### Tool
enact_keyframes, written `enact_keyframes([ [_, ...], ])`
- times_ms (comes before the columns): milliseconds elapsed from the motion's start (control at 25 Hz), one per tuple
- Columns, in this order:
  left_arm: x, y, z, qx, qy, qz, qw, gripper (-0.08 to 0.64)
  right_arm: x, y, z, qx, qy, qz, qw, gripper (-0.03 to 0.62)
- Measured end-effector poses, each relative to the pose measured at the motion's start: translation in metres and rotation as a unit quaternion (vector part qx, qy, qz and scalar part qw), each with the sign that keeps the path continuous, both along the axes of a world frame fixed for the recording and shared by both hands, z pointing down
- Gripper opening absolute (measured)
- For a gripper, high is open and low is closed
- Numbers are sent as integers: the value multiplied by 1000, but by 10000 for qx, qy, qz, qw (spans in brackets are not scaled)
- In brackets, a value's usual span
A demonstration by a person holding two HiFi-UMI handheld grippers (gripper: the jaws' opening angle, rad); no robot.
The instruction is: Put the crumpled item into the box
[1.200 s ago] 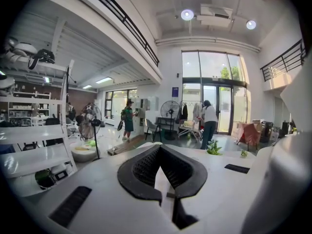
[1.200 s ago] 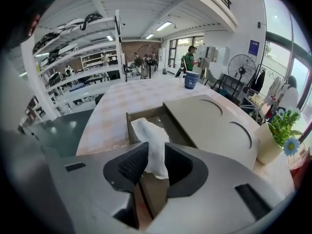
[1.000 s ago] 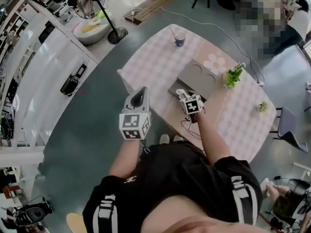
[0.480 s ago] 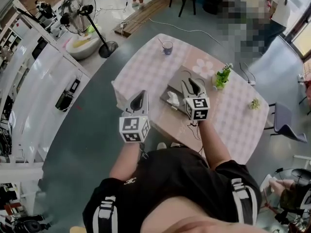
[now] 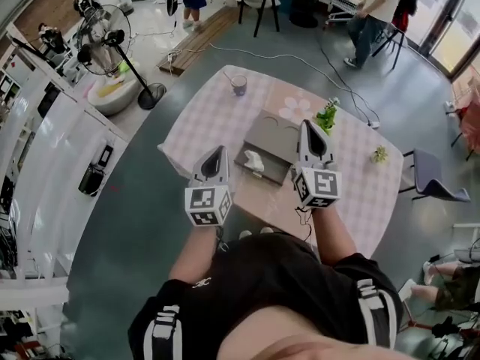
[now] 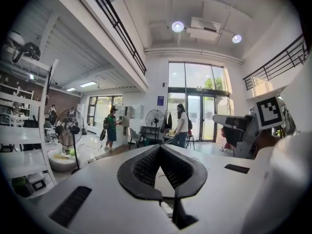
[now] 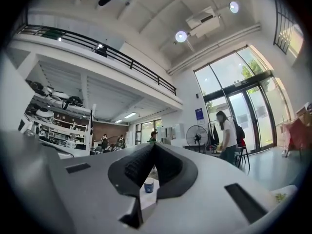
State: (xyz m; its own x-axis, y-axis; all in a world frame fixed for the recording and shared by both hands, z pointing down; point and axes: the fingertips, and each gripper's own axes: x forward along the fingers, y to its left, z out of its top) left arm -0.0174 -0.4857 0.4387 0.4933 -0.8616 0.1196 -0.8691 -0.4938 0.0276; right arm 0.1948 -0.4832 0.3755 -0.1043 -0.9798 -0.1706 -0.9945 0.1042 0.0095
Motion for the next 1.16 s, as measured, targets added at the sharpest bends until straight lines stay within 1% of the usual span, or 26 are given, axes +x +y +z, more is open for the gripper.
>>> enact_keyframes([
  [120, 9, 2, -8, 146, 94, 77, 9998, -9, 7, 13, 4, -9, 185, 125, 9998, 2],
  [280, 16, 6, -18, 308, 167, 201, 9992, -9, 14, 24, 8, -92, -123, 83, 9998, 2],
  [360, 19, 7, -22, 334, 176, 239, 9990, -9, 16, 28, 3, -66, -171, 91, 9998, 2],
  [560, 21, 7, -20, 284, 166, 276, 9991, -9, 17, 31, 4, -39, -106, 166, 9998, 2],
  [840, 19, 6, -21, 206, 184, 304, 9992, -9, 16, 29, 15, -215, -46, 291, 9993, 2],
  [1160, 24, 9, -20, 223, 185, 293, 9991, -9, 18, 30, 26, -332, -7, 273, 9991, 2],
])
